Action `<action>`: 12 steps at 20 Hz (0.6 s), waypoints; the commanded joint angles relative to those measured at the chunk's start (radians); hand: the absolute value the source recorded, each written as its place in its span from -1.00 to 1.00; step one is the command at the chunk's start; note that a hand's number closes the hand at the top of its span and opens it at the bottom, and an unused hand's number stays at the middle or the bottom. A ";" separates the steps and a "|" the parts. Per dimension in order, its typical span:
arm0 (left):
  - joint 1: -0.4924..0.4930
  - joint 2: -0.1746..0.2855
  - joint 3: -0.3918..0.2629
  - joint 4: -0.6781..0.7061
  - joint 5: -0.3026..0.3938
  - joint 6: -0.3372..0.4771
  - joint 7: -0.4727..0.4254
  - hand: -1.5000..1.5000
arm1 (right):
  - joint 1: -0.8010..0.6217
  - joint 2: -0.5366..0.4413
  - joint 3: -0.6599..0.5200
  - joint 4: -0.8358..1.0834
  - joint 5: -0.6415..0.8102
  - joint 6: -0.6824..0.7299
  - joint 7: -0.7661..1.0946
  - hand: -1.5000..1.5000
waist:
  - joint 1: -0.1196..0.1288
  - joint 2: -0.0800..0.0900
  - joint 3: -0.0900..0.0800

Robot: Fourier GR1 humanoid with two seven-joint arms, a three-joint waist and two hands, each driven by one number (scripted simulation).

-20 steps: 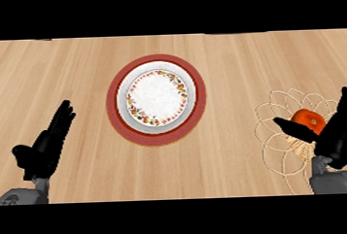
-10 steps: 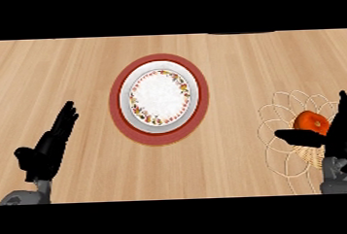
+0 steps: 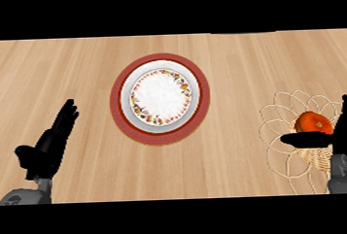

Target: Pick the squash from the placemat and place it in the plate

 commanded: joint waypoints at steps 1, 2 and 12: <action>0.001 -0.019 -0.016 -0.058 -0.018 0.011 0.050 0.00 | -0.052 0.027 -0.008 0.008 0.003 0.110 0.170 -1.00 | 0.006 0.000 0.001; 0.034 0.003 0.017 -0.015 0.005 -0.029 -0.002 0.00 | -0.010 0.010 -0.051 0.054 -0.052 0.102 0.084 -1.00 | 0.005 0.001 0.001; -0.013 -0.016 0.062 0.001 -0.014 -0.064 0.028 0.00 | -0.066 0.042 -0.113 0.200 0.007 0.132 0.033 -1.00 | 0.006 0.001 0.001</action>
